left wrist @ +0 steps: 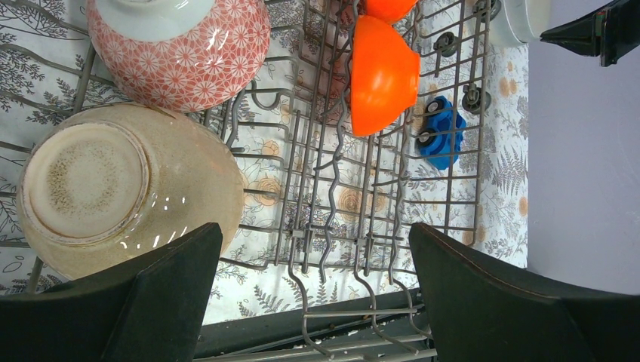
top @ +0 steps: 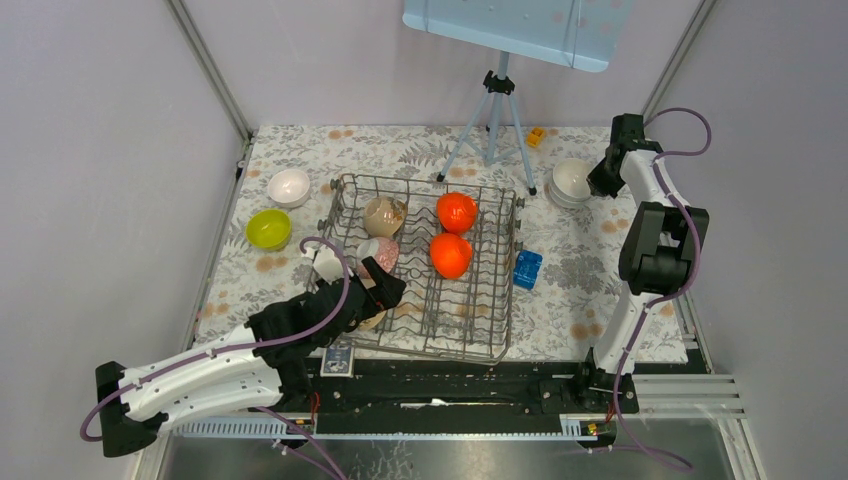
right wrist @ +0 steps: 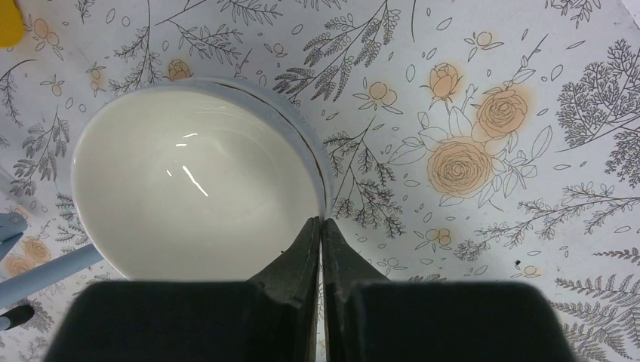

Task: Unload the bowls from the dish rack
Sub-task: Adjust the bowl in the bowl.

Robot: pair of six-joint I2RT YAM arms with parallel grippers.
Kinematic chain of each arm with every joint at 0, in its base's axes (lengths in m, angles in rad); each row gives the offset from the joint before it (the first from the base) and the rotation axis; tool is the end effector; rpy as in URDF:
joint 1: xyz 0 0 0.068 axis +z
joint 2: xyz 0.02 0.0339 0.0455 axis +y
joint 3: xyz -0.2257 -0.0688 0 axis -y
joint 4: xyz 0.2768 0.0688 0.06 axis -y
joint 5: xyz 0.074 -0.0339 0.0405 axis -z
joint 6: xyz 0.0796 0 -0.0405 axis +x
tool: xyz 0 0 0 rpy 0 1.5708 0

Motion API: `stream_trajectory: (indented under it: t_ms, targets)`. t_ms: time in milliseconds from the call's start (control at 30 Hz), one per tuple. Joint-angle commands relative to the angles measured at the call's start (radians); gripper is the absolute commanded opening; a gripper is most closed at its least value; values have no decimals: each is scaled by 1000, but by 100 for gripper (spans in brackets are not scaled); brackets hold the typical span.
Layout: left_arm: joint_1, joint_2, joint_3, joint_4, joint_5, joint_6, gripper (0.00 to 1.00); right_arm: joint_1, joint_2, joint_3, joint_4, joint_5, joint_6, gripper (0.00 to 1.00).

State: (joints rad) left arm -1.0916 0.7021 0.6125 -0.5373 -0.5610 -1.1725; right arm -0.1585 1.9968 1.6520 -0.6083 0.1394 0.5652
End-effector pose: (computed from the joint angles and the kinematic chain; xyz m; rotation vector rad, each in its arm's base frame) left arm 0.1497 -0.1963 0.2113 -0.4040 2.1418 -0.7325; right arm 0.4748 -0.0871 0.1573 0.9408 2.3275 -0.0099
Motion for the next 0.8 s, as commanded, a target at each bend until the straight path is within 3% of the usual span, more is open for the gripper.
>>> stream_trajectory:
  t_ms: [0,133,767]
  targets:
    - [3,-5,3,16,-7,-9,99,-6,-1,28,-14,19,-17,4]
    - [2,-10,1,16,-9,-7,99,-6,-11,35,-19,17,-14,0]
    - [2,-8,5,17,-2,-3,99,-6,-39,41,-32,13,-8,0]
